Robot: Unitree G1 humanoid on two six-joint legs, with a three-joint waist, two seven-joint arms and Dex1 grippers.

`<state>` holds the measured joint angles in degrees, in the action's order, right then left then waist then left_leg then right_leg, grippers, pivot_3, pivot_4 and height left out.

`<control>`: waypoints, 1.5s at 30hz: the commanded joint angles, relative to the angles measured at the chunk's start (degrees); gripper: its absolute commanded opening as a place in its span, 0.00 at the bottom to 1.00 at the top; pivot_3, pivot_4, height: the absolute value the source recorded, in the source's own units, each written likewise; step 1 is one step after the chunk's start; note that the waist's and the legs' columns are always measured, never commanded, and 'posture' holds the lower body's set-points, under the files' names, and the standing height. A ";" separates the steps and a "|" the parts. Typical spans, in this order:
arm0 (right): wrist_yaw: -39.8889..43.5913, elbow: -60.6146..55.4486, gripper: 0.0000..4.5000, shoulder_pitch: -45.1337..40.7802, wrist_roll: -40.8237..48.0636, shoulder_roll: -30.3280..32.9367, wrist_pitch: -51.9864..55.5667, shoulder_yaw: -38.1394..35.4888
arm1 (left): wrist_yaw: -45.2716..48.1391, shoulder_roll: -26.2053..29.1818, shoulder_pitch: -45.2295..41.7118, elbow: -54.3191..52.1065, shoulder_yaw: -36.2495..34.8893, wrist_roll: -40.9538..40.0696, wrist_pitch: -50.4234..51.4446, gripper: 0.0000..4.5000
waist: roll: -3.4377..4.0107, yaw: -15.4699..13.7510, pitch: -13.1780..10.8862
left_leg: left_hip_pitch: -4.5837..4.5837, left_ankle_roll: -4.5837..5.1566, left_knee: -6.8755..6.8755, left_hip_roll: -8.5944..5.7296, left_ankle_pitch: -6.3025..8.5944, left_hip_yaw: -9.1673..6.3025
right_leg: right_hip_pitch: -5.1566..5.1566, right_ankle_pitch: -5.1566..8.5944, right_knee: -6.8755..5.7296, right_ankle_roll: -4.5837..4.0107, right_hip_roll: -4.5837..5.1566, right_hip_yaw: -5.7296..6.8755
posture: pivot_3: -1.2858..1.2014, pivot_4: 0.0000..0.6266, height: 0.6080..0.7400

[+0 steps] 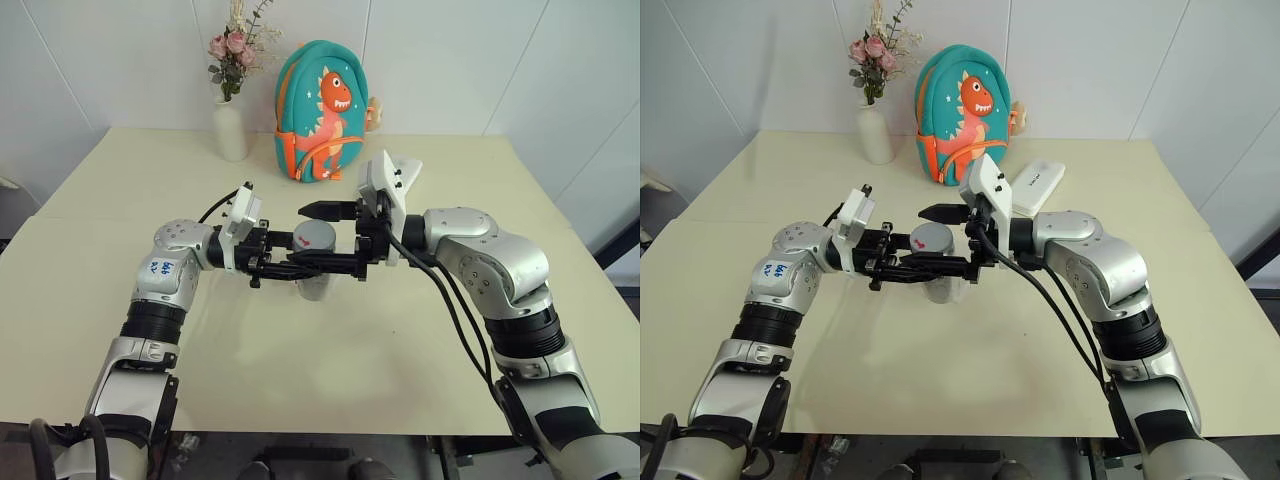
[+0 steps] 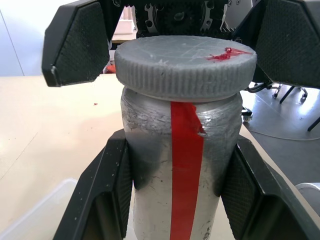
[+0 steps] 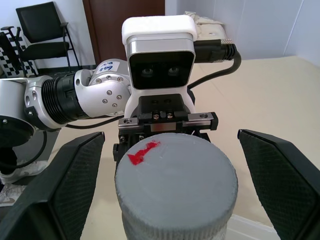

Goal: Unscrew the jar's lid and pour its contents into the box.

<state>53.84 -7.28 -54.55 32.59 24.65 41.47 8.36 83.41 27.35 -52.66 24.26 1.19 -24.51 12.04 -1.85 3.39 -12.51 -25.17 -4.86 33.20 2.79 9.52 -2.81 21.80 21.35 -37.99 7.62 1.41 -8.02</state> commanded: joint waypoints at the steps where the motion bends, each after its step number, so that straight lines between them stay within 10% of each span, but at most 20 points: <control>1: 0.47 -1.21 0.78 -0.22 0.49 0.30 -1.27 -1.87 | 0.00 0.27 0.16 -2.42 -0.03 -0.24 0.06 0.45 | 0.00 0.00 0.00 | 0.00 0.00 0.00 0.00 0.00 0.00 | 0.00 0.00 0.00 0.00 0.00 0.00 | 0.52 0.24 1.00; 4: 0.53 -1.06 0.57 -0.38 0.50 0.27 -1.46 -2.00 | -0.08 0.25 0.27 -2.42 0.00 -0.20 0.11 0.45 | 0.00 0.00 0.00 | 0.00 0.00 0.00 0.00 0.00 0.00 | 0.00 0.00 0.00 0.00 0.00 0.00 | 0.52 0.24 1.00; 45: 10.25 6.33 0.57 -10.33 0.38 2.78 -7.64 -6.24 | 0.45 0.33 5.15 -6.34 2.11 -0.59 2.35 0.45 | 0.00 0.01 0.00 | 0.00 0.00 0.02 0.00 0.00 0.00 | 0.00 0.00 -0.01 0.00 0.00 0.00 | 0.52 0.24 1.00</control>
<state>64.84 0.05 -60.14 32.13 25.45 38.44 8.57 81.26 27.20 -50.50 18.63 0.39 -26.04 13.75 -1.85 3.41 -12.51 -25.17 -4.86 33.22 2.79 9.52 -2.81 21.80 21.35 -38.00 7.62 1.41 -8.02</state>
